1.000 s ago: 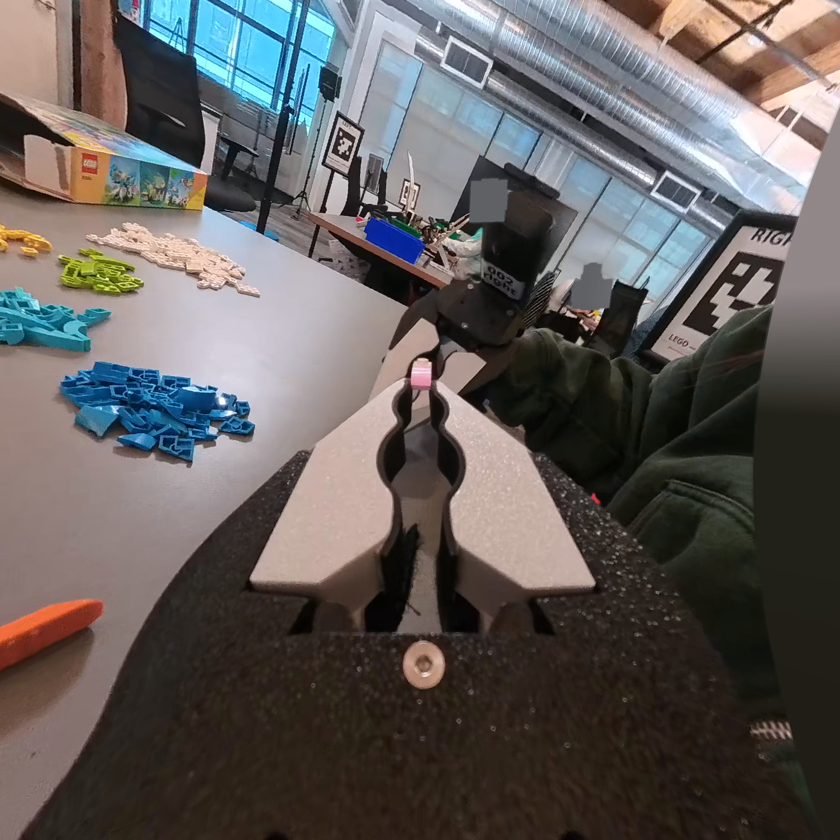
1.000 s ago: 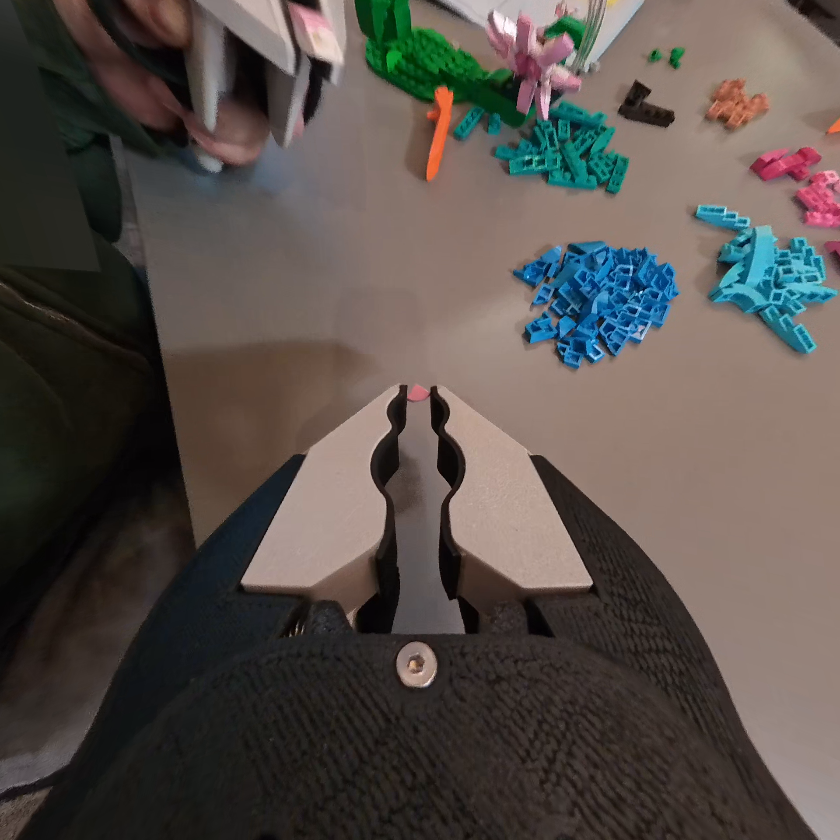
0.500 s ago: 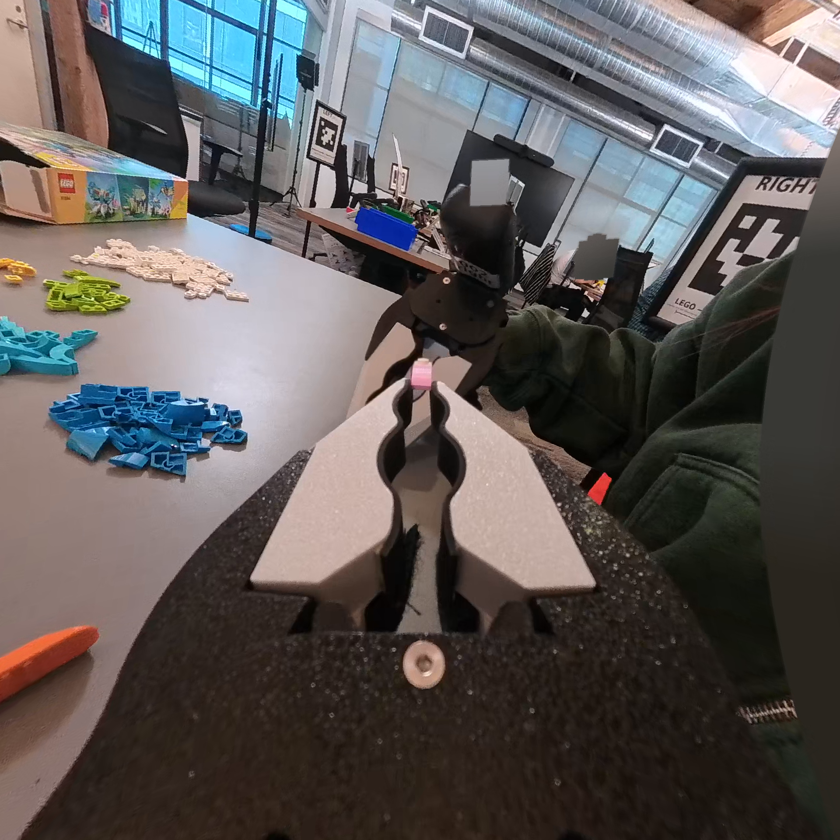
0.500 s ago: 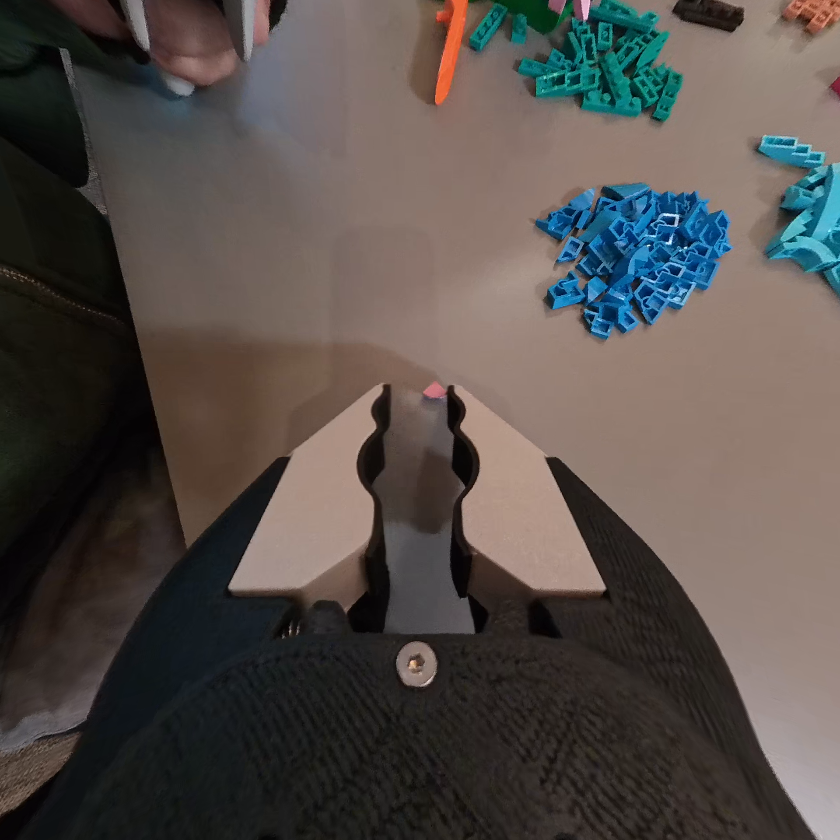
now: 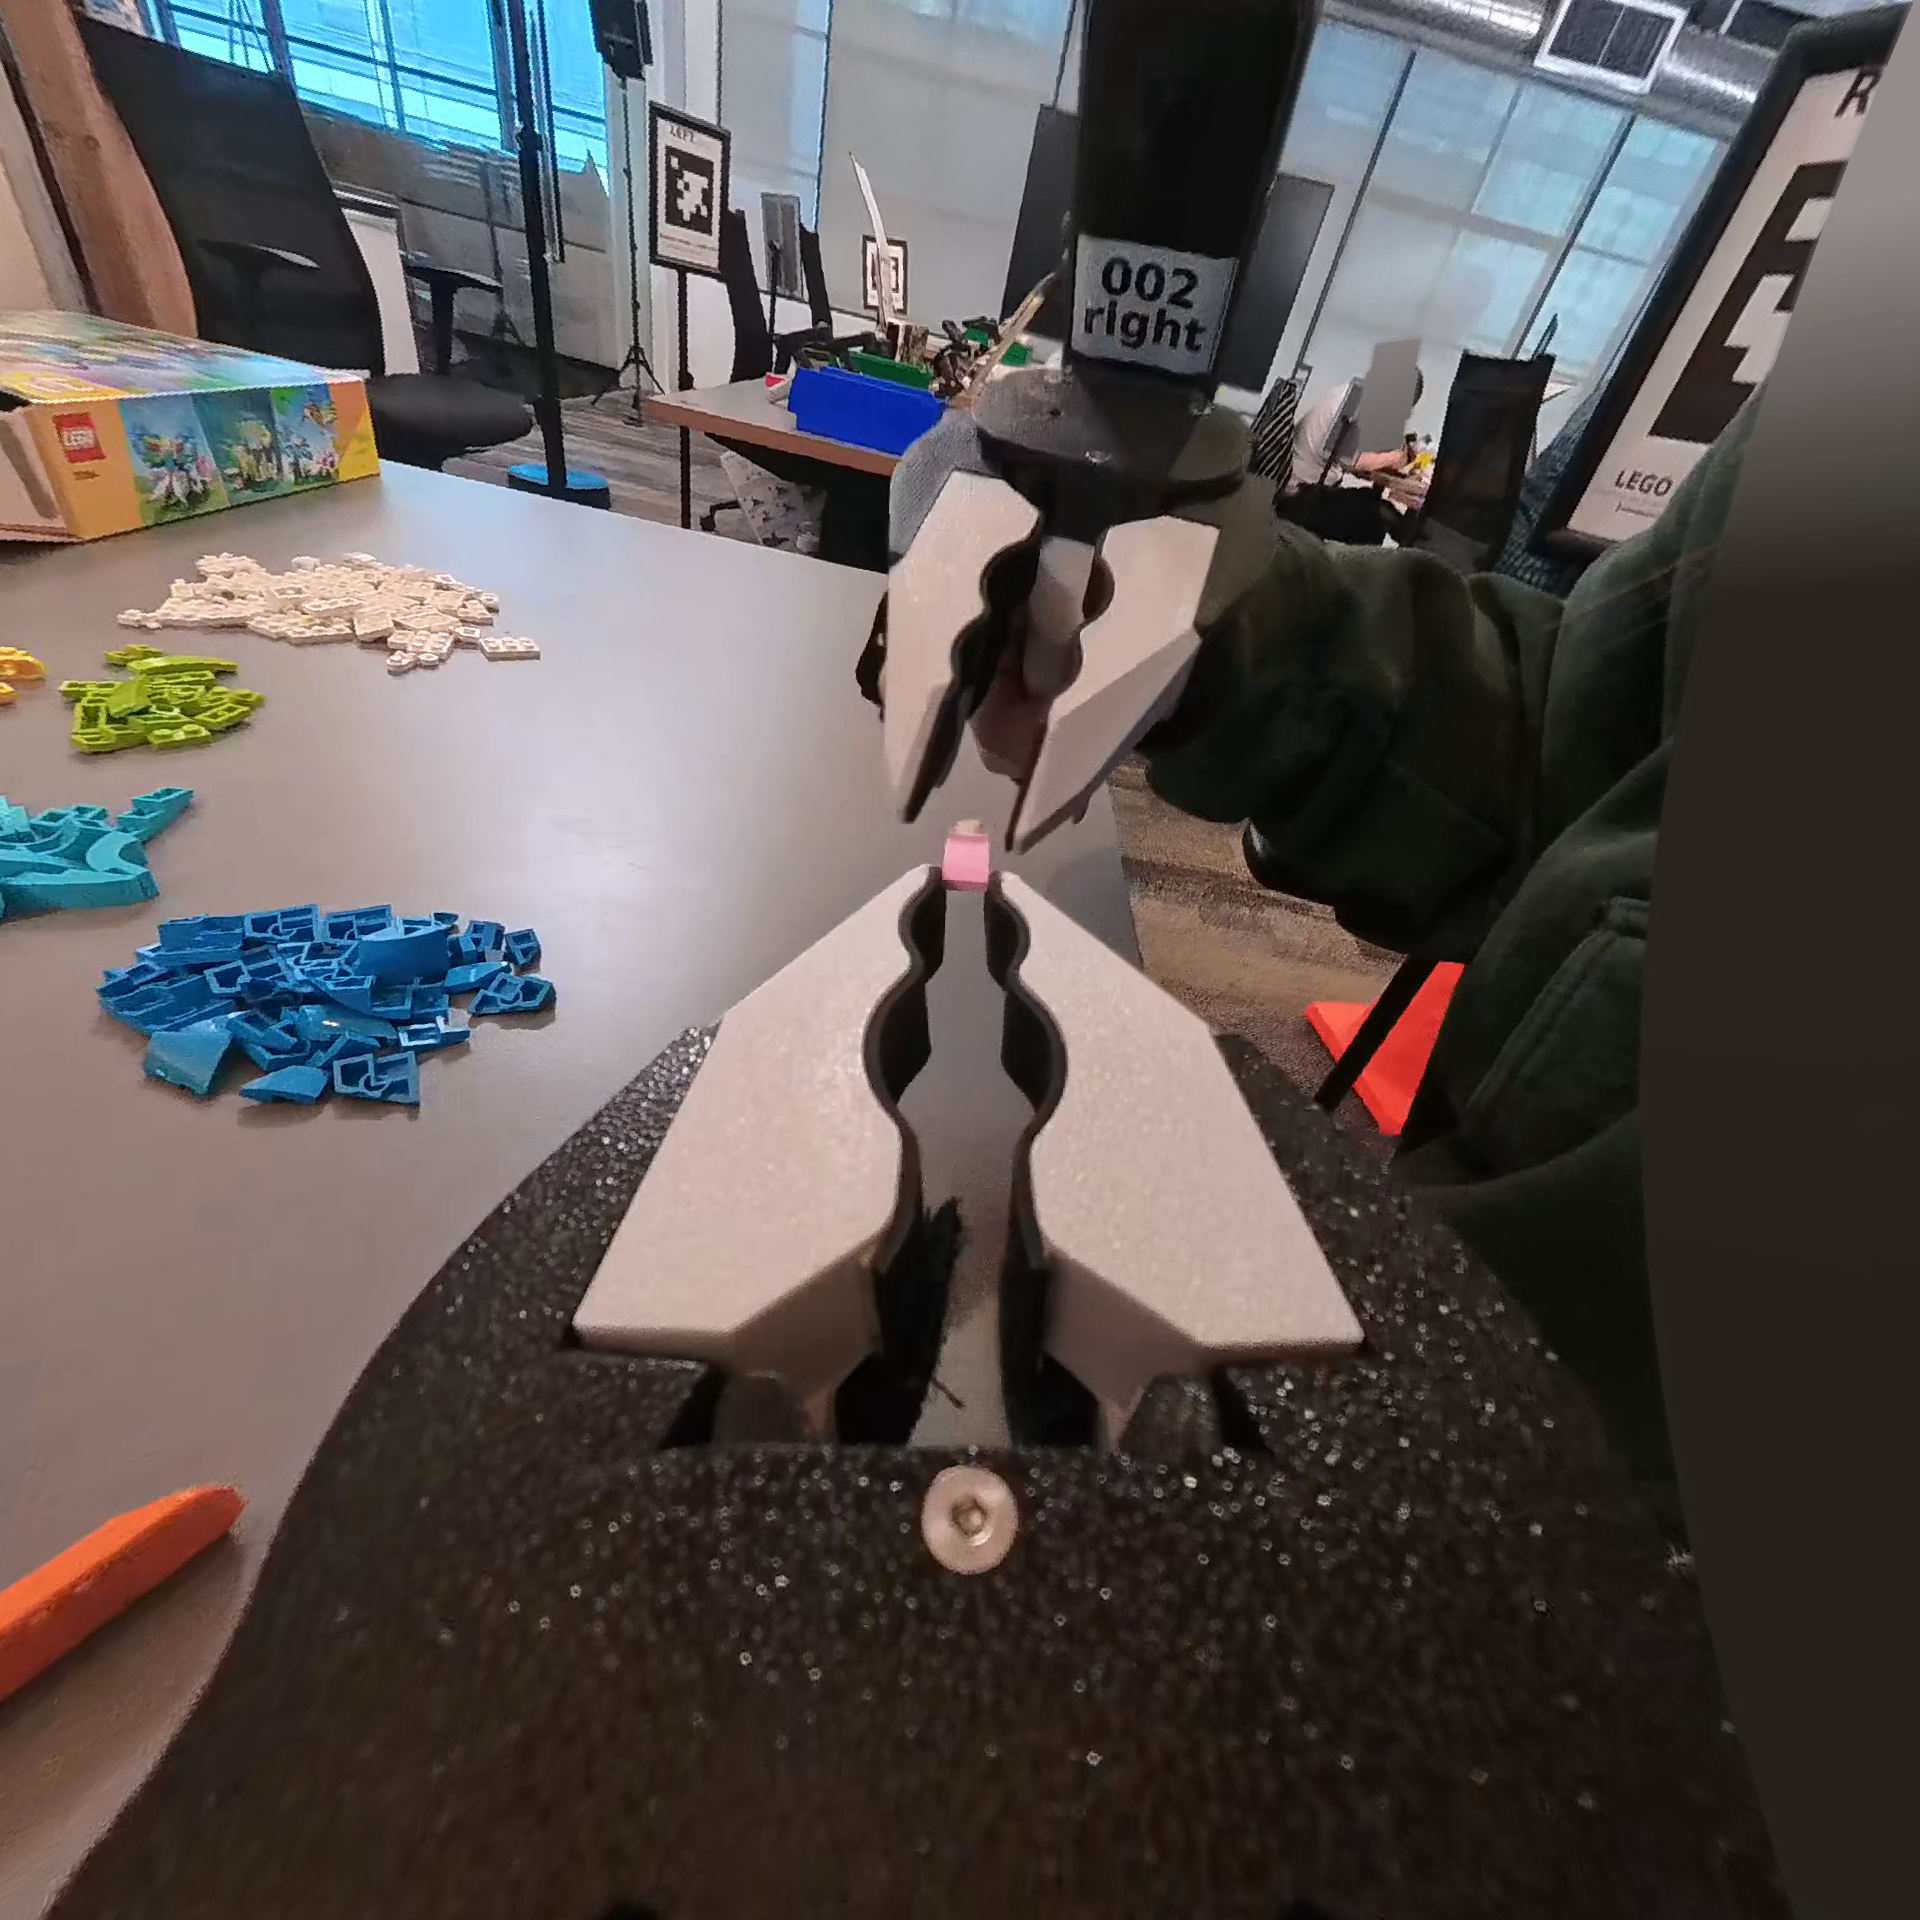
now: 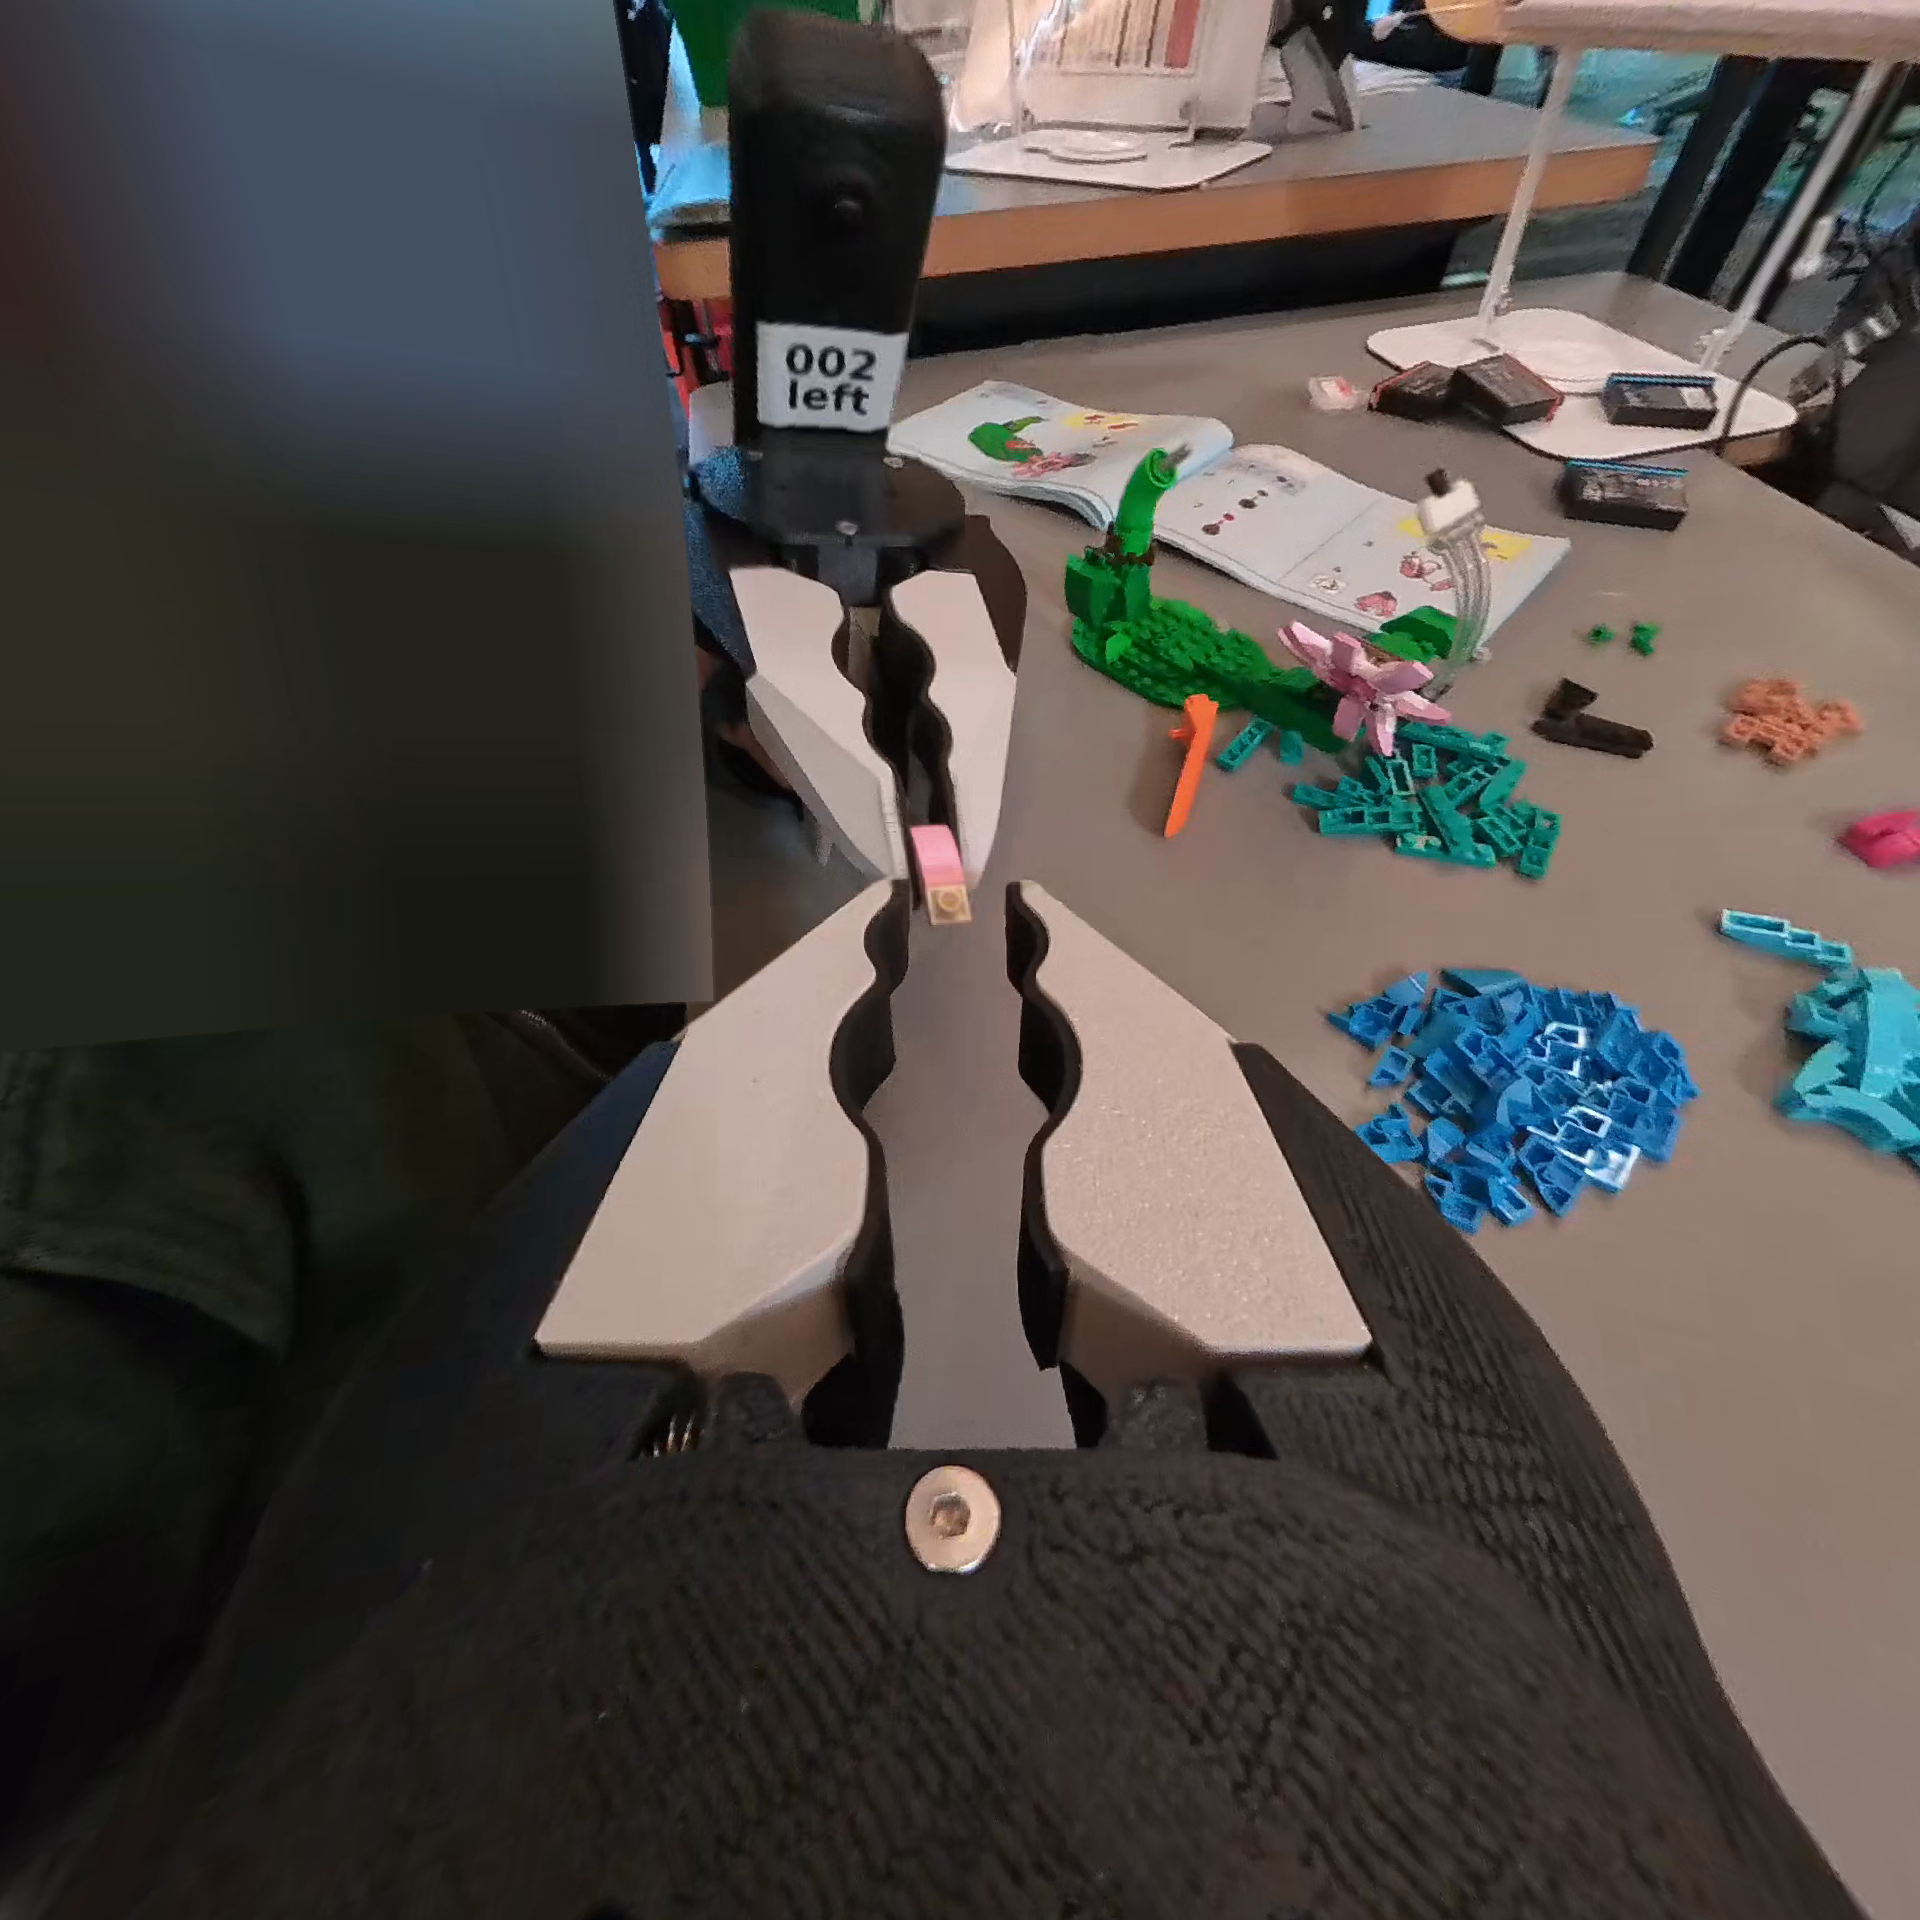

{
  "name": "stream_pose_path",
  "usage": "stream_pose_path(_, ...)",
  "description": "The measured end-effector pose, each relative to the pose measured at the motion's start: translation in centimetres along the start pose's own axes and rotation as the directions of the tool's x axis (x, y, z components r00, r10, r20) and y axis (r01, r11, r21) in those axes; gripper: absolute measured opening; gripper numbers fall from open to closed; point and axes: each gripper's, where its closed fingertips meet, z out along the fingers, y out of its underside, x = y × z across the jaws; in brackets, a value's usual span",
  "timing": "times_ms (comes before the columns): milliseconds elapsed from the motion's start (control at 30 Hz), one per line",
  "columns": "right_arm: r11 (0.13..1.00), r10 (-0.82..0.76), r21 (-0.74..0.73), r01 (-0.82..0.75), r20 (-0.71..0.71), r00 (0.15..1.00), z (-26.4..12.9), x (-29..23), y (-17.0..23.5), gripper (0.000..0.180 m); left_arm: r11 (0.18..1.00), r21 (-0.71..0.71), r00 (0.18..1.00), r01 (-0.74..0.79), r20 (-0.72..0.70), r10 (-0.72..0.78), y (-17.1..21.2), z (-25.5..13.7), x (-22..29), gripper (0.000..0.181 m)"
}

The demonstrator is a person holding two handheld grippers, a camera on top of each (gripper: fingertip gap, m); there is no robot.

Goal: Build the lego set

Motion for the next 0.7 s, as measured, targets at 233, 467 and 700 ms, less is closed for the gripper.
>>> stream_pose_path(233,1.0,-0.001,-0.03,0.002,0.028,1.0,0.4,-0.2,0.9,0.007,0.999,-0.046,1.0,0.0,0.007,0.001,0.7,0.2,-0.1,0.005)
stream_pose_path(467,0.97,0.032,-0.24,-0.044,-0.054,0.998,1.0,2.3,6.8,0.006,0.984,-0.14,0.959,-0.113,0.242,0.145,0.9,-1.7,-3.9,0.033)
stream_pose_path(700,0.908,-0.103,-0.412,0.07,-0.059,0.993,1.8,2.1,9.2,0.007,0.98,-0.12,0.929,-0.16,0.318,0.19,0.0,-2.9,-5.1,0.027)
